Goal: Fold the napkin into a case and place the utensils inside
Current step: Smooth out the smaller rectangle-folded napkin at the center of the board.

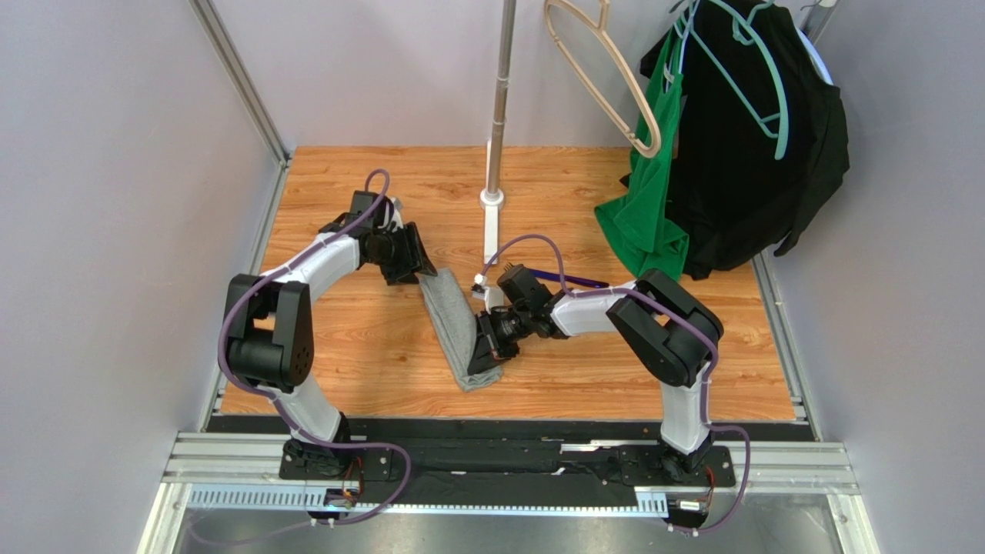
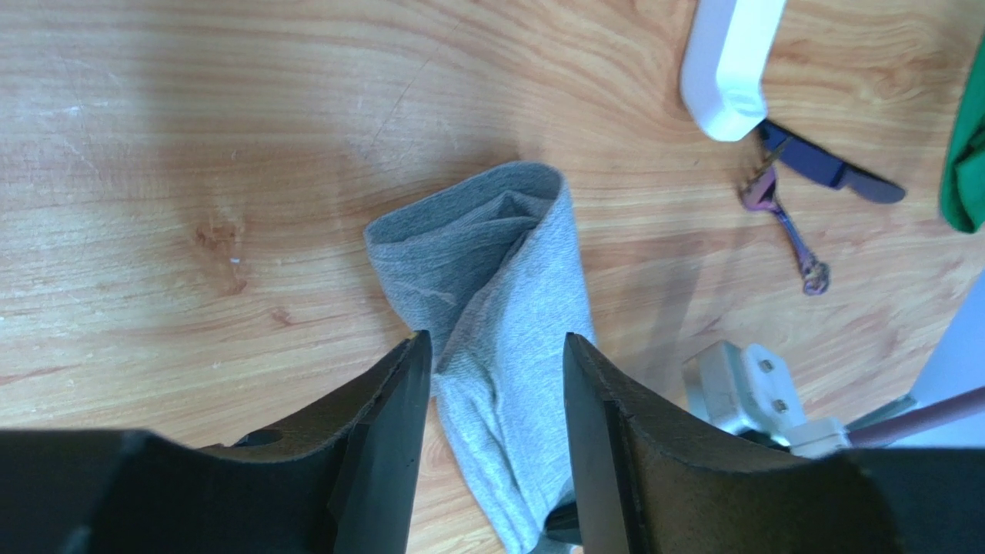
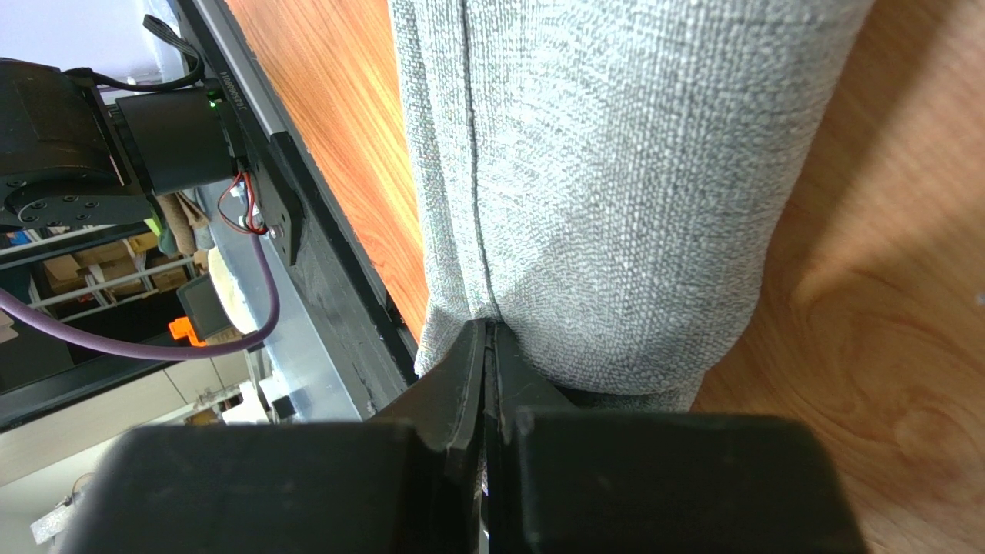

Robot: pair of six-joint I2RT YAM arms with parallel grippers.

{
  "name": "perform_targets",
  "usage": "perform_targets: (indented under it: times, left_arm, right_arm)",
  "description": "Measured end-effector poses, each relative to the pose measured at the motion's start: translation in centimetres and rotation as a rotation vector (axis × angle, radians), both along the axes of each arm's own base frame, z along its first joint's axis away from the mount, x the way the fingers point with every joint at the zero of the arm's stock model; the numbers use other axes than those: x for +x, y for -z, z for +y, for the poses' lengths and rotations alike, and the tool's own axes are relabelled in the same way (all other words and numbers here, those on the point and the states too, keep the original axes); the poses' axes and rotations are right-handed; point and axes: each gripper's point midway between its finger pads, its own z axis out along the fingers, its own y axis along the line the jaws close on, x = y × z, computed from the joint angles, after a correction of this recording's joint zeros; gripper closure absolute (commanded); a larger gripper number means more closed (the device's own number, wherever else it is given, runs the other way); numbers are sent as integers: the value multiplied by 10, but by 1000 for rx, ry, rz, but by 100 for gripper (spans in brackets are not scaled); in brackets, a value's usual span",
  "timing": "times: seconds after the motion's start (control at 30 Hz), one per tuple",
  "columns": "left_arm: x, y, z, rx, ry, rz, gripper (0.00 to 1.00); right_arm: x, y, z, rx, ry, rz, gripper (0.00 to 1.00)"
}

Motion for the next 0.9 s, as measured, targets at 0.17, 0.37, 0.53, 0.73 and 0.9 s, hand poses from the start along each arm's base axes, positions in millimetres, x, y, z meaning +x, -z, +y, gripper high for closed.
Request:
perform_targets:
  times: [0.17, 0.37, 0.53, 0.73, 0.9]
  left_arm:
    - [-5, 6, 4, 27, 3, 30, 34]
    - [-6, 7, 3, 22, 7, 37, 48]
    - [-7, 15, 1, 13, 16, 61, 67]
    - [-4, 15, 2, 31, 33, 65, 100]
    - [-1, 13, 1, 27, 37, 53, 100]
  right_arm:
    - [0, 0, 0, 1, -2, -1, 100]
    - [0, 0, 0, 1, -3, -1, 100]
    - [0, 0, 0, 1, -3, -1, 100]
    - [3, -2, -2, -36, -12, -22, 96]
    - [28, -9, -1, -145, -14, -207, 74]
